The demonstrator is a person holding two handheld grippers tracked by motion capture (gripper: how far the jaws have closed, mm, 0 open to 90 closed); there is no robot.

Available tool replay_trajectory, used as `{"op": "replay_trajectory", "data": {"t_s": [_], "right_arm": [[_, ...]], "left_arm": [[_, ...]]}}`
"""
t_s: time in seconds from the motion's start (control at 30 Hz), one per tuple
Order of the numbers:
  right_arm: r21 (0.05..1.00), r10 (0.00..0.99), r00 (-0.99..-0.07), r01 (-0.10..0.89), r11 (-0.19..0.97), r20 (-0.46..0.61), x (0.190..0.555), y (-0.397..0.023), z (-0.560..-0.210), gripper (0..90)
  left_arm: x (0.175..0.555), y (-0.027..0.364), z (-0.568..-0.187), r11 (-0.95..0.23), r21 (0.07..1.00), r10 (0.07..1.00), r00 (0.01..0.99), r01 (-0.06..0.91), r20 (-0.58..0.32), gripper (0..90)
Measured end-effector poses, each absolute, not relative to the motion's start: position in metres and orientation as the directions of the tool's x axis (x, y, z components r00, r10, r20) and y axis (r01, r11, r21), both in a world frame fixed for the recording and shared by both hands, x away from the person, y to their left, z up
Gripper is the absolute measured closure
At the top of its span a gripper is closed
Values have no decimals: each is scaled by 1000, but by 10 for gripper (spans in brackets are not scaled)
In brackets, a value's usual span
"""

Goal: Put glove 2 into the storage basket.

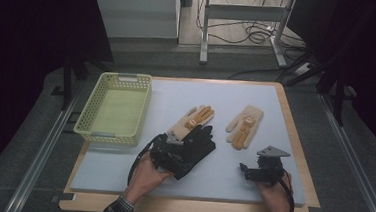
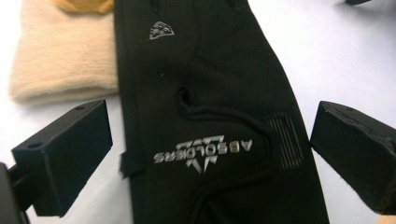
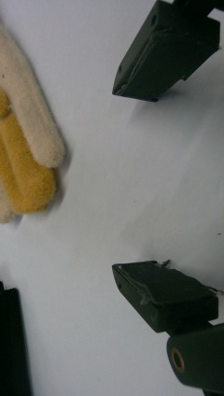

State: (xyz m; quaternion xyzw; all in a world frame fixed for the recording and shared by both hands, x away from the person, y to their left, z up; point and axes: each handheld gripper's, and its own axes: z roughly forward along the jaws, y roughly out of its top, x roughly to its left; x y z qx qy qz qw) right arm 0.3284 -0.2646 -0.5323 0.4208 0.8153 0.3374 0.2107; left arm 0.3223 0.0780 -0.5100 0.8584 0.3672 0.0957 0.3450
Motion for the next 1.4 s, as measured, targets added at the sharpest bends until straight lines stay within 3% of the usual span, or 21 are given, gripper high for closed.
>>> {"op": "replay_trajectory", "data": {"t_s": [0.57, 0.93, 0.97, 1.0, 1.4], "right_arm": [[727, 829, -556, 545, 418, -60, 328, -265, -532, 120], [727, 829, -556, 544, 418, -60, 328, -264, -532, 120], [727, 829, -556, 544, 418, -60, 328, -264, -532, 120], [727, 829, -556, 544, 418, -60, 328, -264, -532, 120], [727, 829, -556, 544, 418, -60, 328, -264, -532, 121]], "left_arm": [[326, 62, -534, -569, 584, 694, 719, 579, -37, 6], [323, 70, -523, -574, 599, 685, 728, 558, -22, 473], [321, 72, -518, -571, 620, 681, 732, 537, -6, 527], [321, 72, -518, -571, 620, 681, 732, 537, -6, 654], [320, 78, -492, -547, 650, 672, 739, 527, -33, 685]]}}
